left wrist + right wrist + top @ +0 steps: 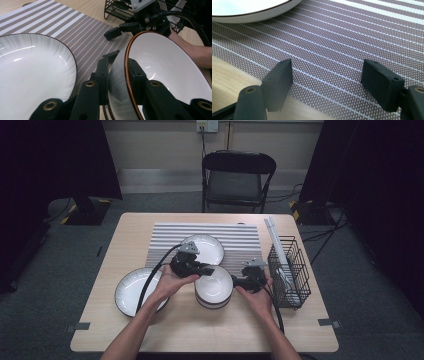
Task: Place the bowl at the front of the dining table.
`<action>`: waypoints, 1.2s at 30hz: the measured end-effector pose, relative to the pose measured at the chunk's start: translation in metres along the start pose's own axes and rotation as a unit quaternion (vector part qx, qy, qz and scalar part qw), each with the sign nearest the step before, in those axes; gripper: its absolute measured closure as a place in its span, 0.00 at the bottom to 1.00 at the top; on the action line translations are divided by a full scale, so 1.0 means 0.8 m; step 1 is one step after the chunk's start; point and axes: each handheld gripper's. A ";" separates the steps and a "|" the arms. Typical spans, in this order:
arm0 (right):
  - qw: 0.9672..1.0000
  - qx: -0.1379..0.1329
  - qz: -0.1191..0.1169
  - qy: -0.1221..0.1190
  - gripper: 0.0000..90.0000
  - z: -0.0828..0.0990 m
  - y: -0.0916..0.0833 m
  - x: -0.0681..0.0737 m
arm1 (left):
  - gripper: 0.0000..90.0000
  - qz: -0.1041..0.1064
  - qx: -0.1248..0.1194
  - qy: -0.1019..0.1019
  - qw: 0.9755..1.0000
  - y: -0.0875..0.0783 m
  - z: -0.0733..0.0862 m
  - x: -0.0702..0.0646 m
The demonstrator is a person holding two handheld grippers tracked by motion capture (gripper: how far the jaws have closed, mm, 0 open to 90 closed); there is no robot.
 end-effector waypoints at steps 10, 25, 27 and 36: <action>1.000 0.000 -0.003 0.000 0.28 0.000 0.000 0.000 | 0.87 -0.014 0.013 0.001 1.000 0.002 -0.002 -0.002; 1.000 0.000 -0.002 0.000 0.28 0.000 0.000 0.000 | 0.88 -0.009 0.003 -0.002 1.000 -0.002 0.003 0.000; 1.000 -0.001 -0.002 -0.001 0.28 0.000 0.000 -0.001 | 0.88 -0.006 -0.005 -0.006 1.000 -0.001 0.004 0.000; 1.000 0.000 -0.003 0.000 0.28 0.000 0.000 0.000 | 0.88 -0.010 -0.015 -0.012 1.000 -0.002 0.006 0.000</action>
Point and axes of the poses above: each handheld gripper's, and its own axes: y roughly forward along the jaws, z roughly out of its underside, x roughly to its left, and after that the axes turned 13 degrees about x, right-handed
